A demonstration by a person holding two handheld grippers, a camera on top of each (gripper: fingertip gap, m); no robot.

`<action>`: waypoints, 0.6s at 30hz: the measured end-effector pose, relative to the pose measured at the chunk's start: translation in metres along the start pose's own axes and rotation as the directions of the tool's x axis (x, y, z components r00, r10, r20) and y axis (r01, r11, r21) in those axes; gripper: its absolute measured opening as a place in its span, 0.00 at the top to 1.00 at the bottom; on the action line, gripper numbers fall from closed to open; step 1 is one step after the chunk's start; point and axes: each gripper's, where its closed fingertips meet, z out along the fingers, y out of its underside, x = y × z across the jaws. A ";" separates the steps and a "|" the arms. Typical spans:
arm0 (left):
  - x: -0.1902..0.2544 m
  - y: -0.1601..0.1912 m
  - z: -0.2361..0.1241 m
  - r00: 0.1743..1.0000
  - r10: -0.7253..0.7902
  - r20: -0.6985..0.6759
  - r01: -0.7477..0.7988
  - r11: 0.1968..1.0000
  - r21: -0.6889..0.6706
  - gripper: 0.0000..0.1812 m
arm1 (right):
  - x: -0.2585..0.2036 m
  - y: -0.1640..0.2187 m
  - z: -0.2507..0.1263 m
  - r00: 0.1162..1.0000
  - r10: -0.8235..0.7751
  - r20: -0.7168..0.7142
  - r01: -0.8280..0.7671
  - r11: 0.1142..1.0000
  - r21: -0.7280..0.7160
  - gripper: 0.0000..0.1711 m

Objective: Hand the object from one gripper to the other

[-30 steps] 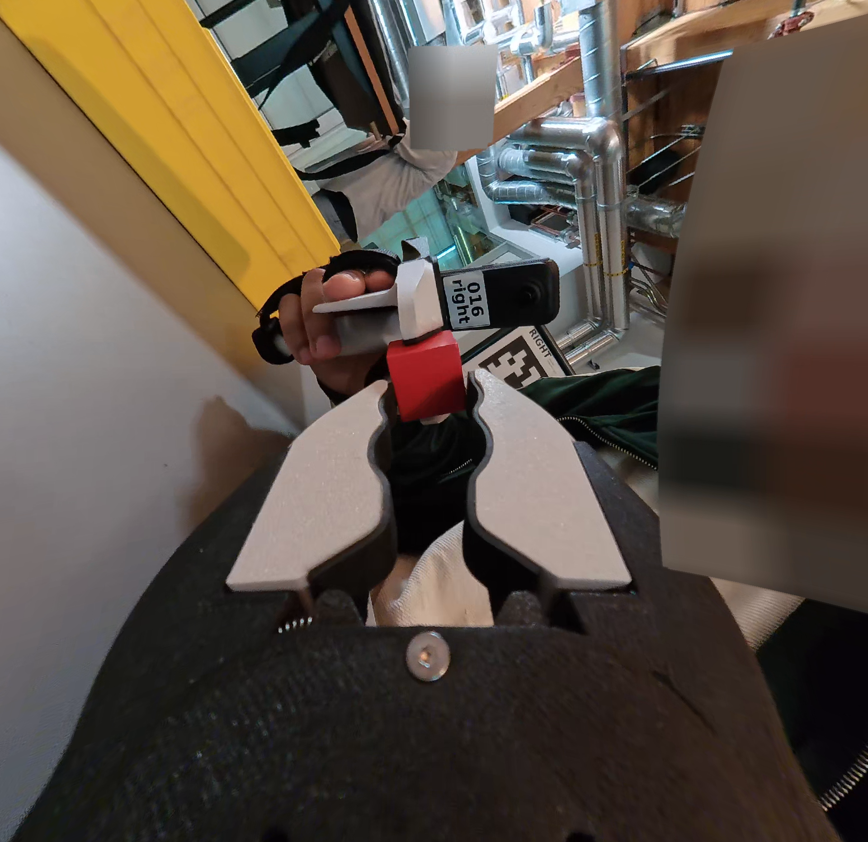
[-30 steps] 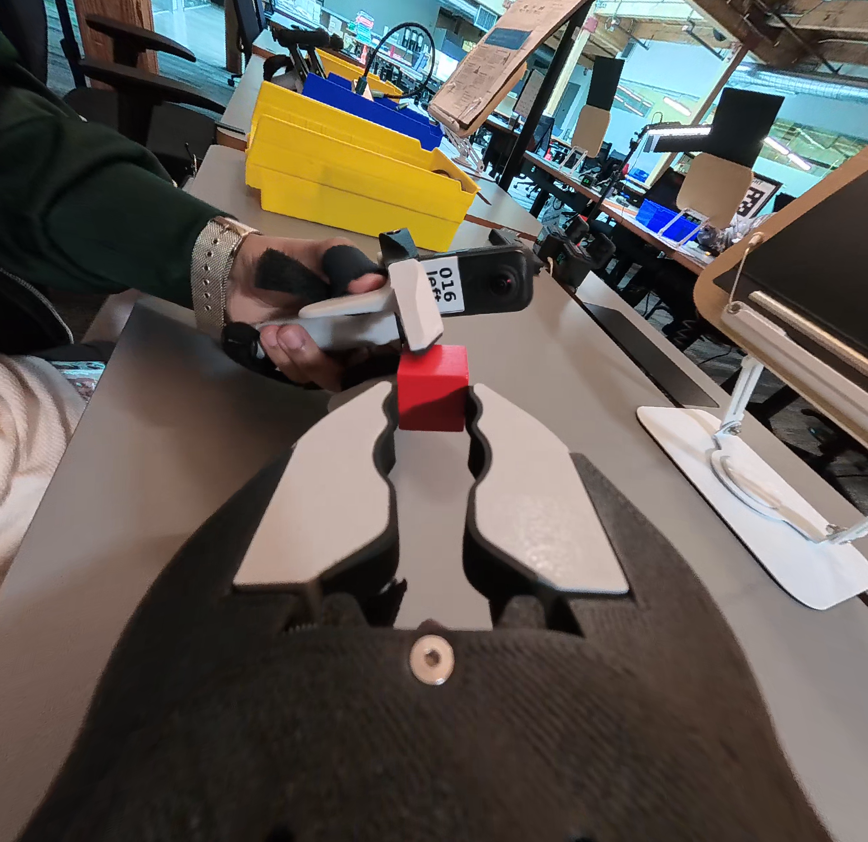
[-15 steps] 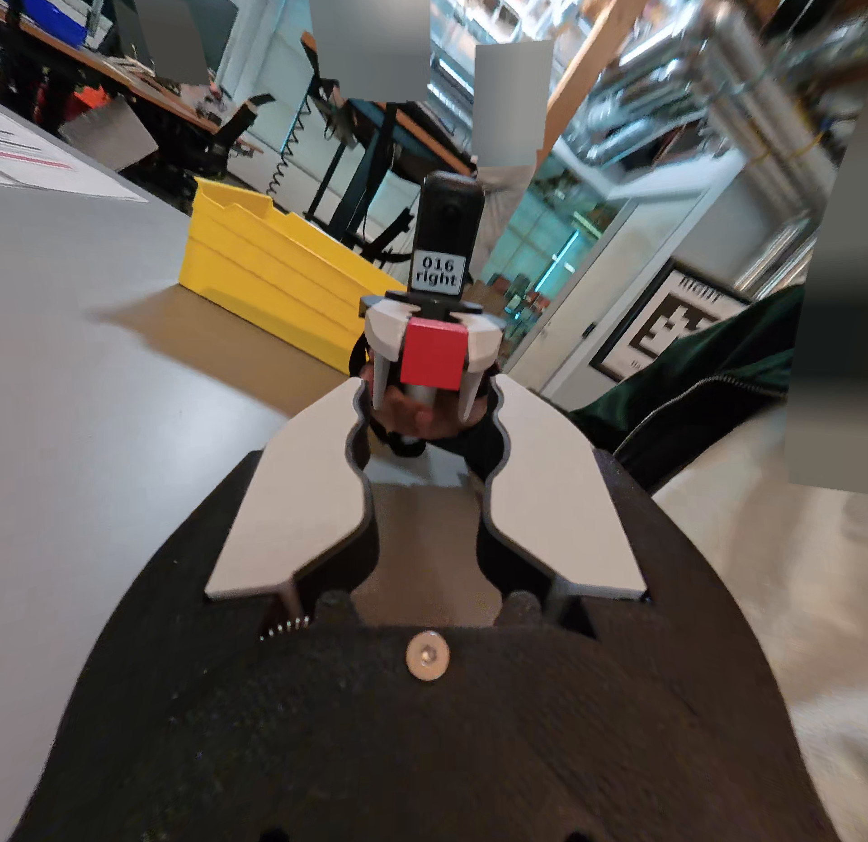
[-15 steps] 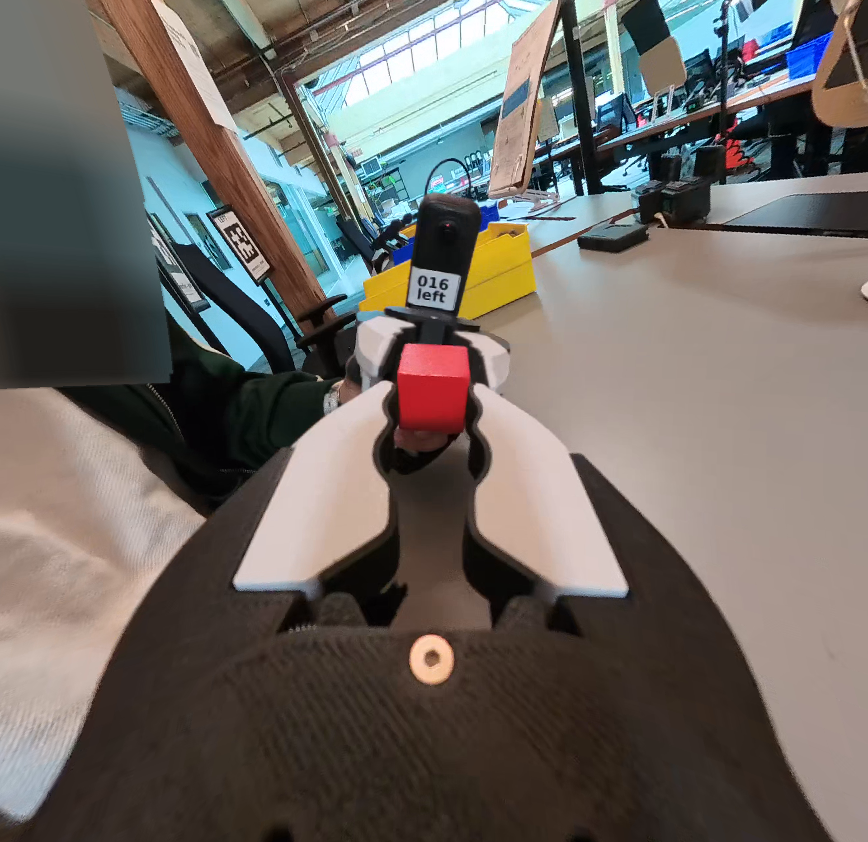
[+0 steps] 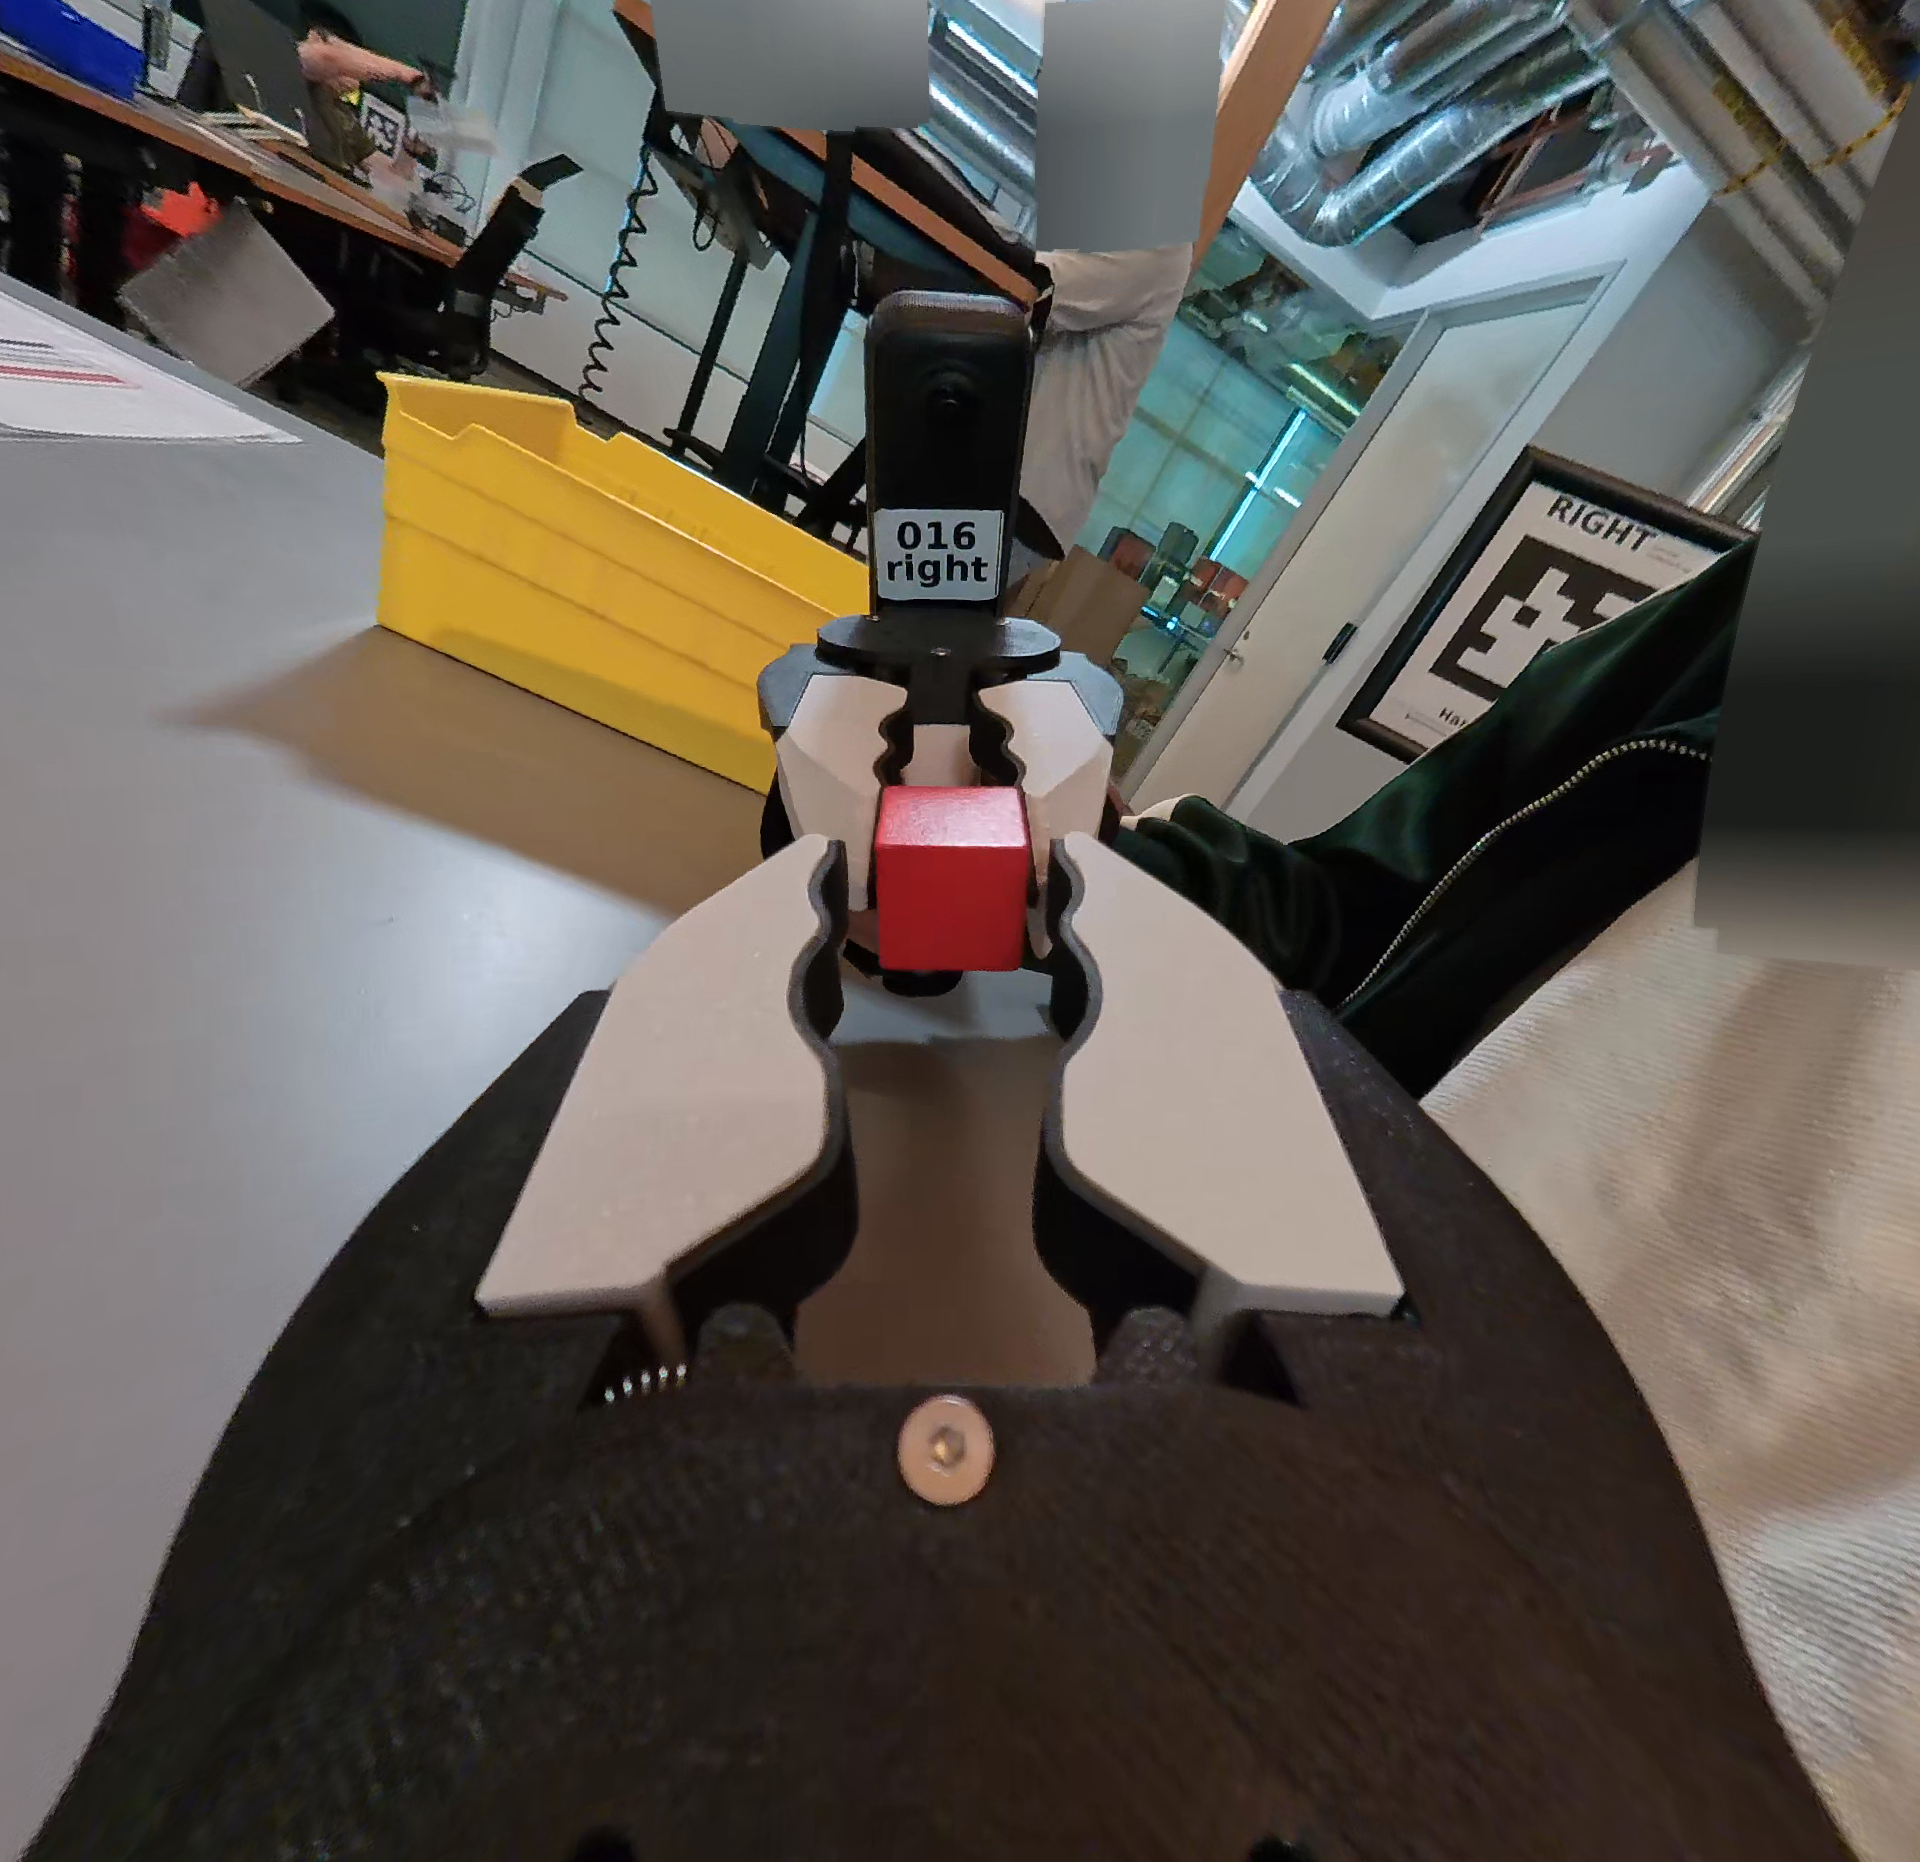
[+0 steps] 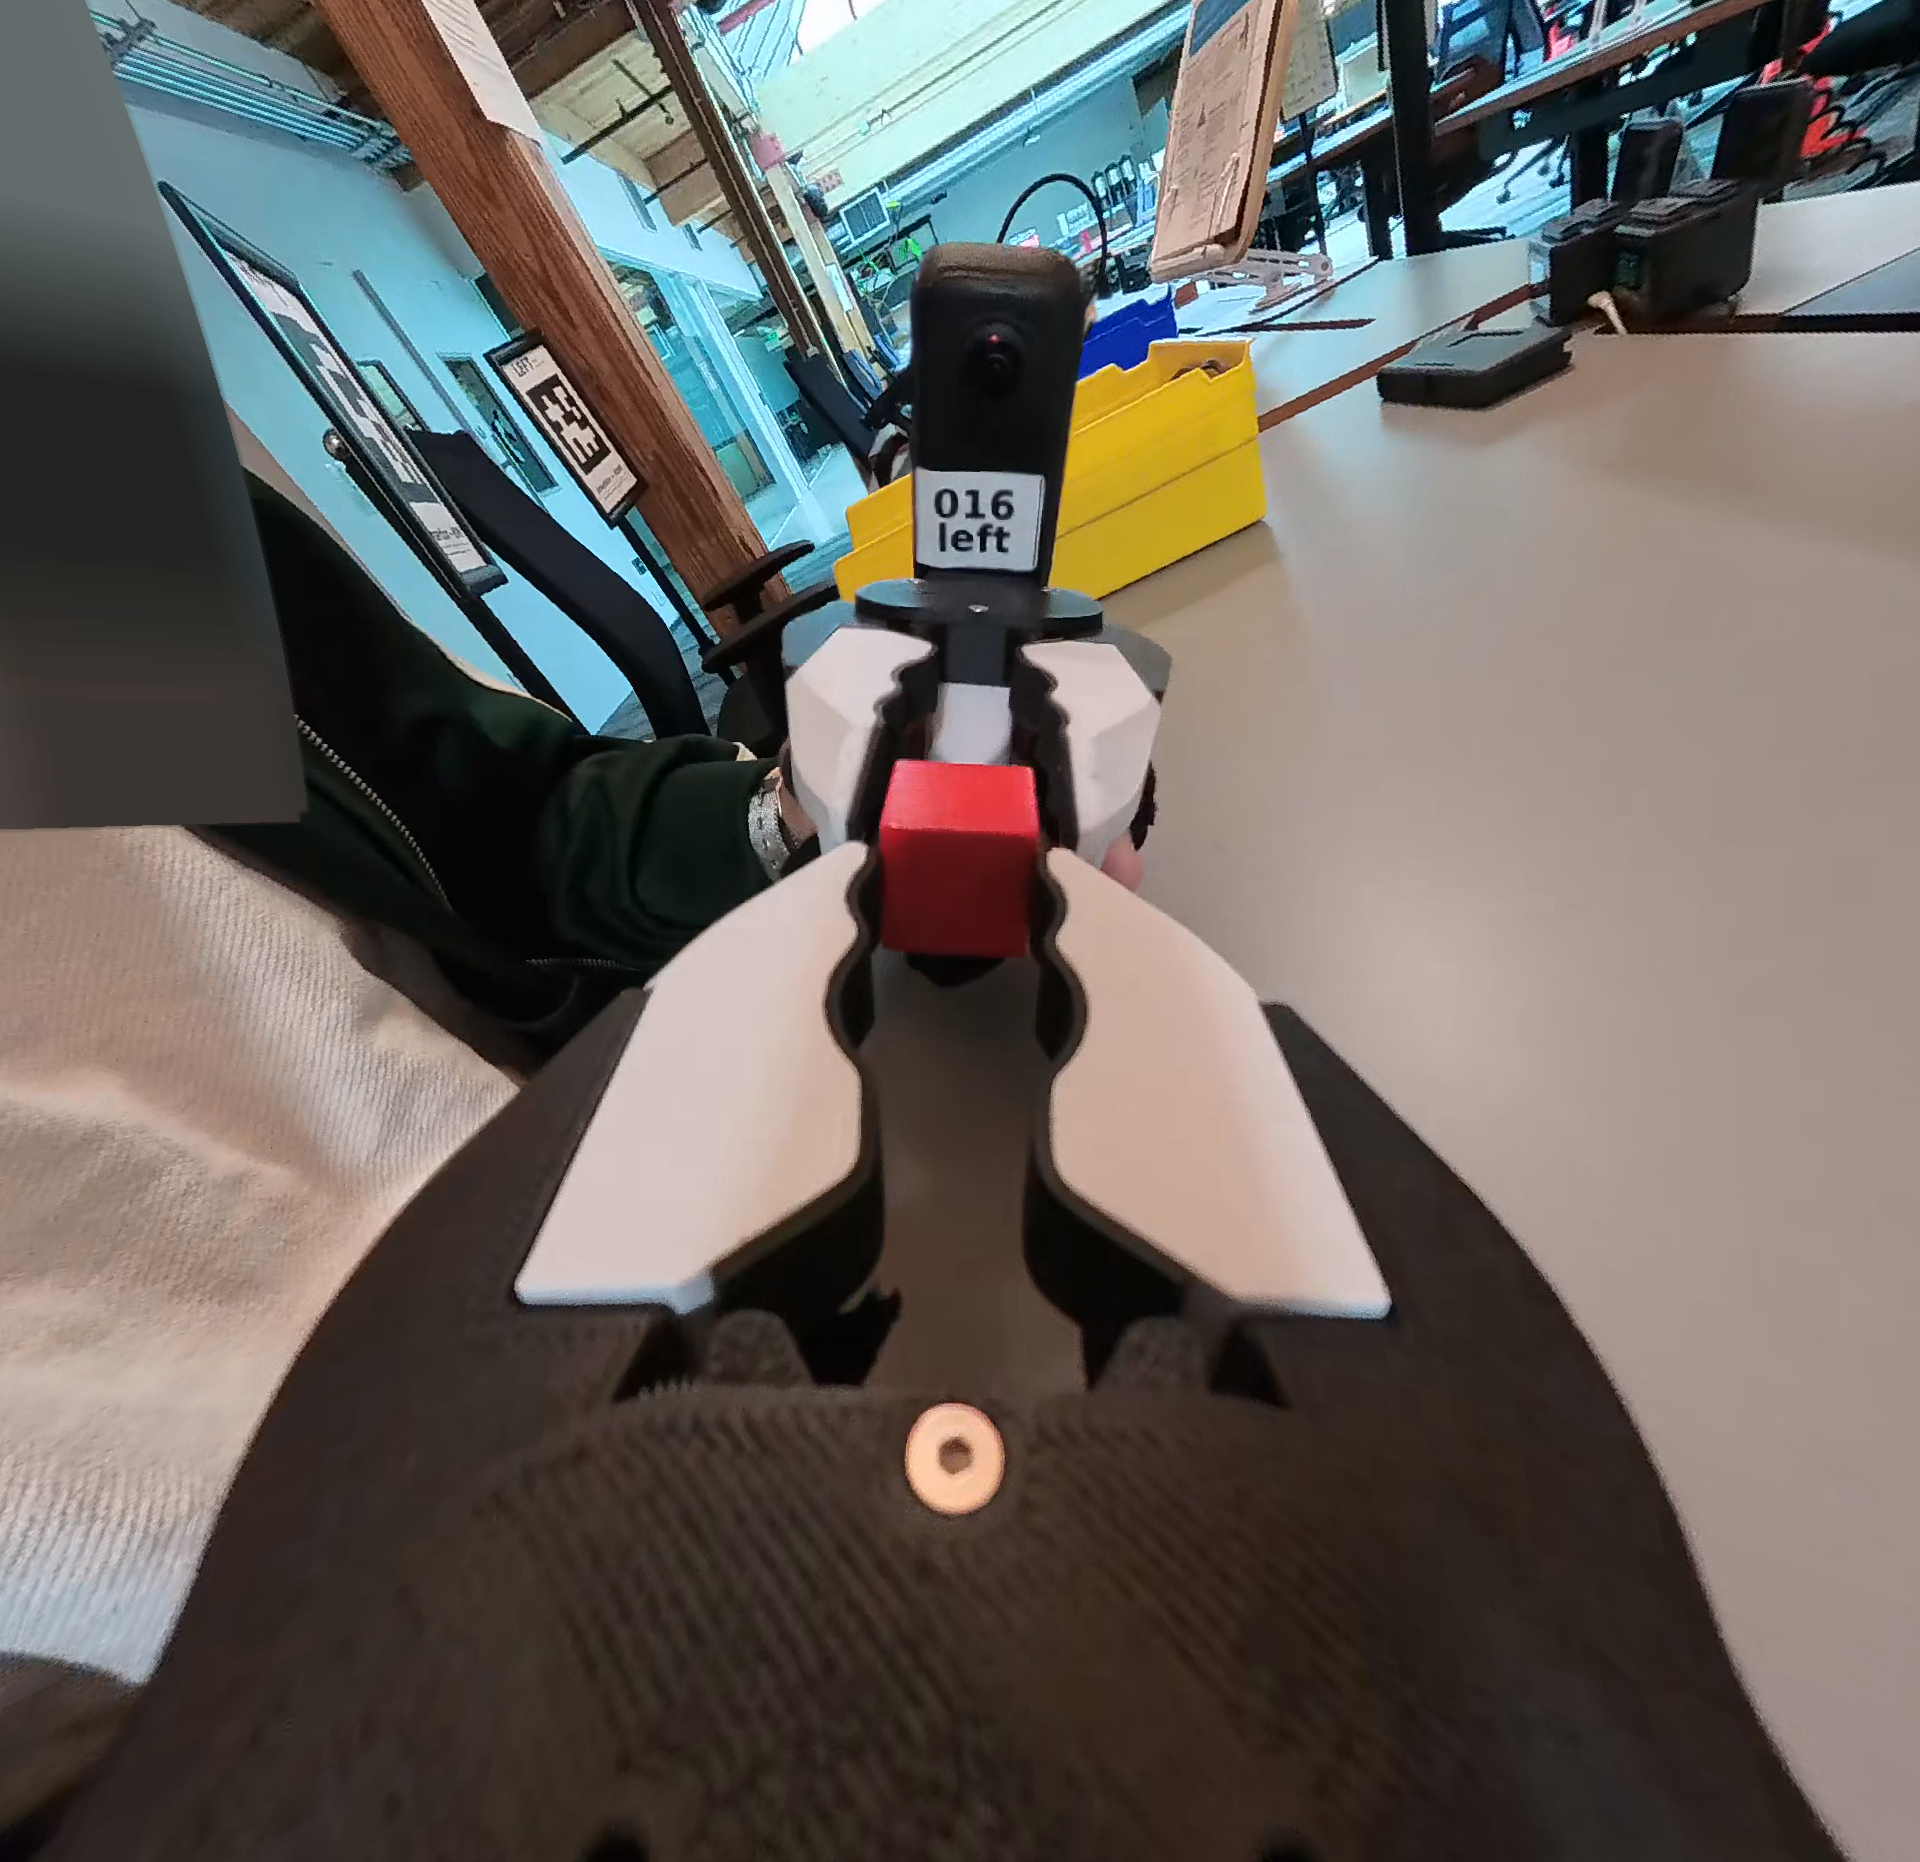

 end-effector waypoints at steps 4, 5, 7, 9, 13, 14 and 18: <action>0.000 0.000 0.000 1.000 0.012 0.006 -0.012 1.000 0.003 0.83 | 0.001 0.000 0.000 1.000 0.005 -0.001 -0.005 1.000 0.003 0.84; 0.000 0.000 -0.001 1.000 0.017 0.009 -0.017 1.000 0.003 0.85 | 0.001 0.000 0.000 1.000 0.006 0.000 -0.006 1.000 0.001 0.84; -0.001 0.000 -0.001 0.999 0.028 0.016 -0.028 1.000 -0.001 0.86 | 0.001 0.001 0.000 1.000 0.005 -0.003 -0.005 1.000 0.000 0.84; -0.001 -0.001 -0.001 0.999 0.032 0.020 -0.032 0.999 -0.001 0.86 | 0.001 0.001 0.000 1.000 0.004 -0.002 -0.004 1.000 0.003 0.84; -0.005 -0.001 -0.002 0.999 0.030 0.045 -0.030 1.000 0.000 0.86 | 0.006 0.003 0.002 0.999 -0.030 -0.030 0.030 1.000 0.004 0.83; -0.006 -0.002 -0.003 0.998 0.025 0.051 -0.025 1.000 0.003 0.86 | 0.008 0.004 0.003 0.998 -0.050 -0.049 0.050 0.999 0.002 0.82; -0.010 -0.006 -0.007 0.998 -0.002 0.063 0.000 0.999 0.036 0.86 | 0.015 0.003 0.003 0.986 -0.125 -0.110 0.127 0.992 0.003 0.76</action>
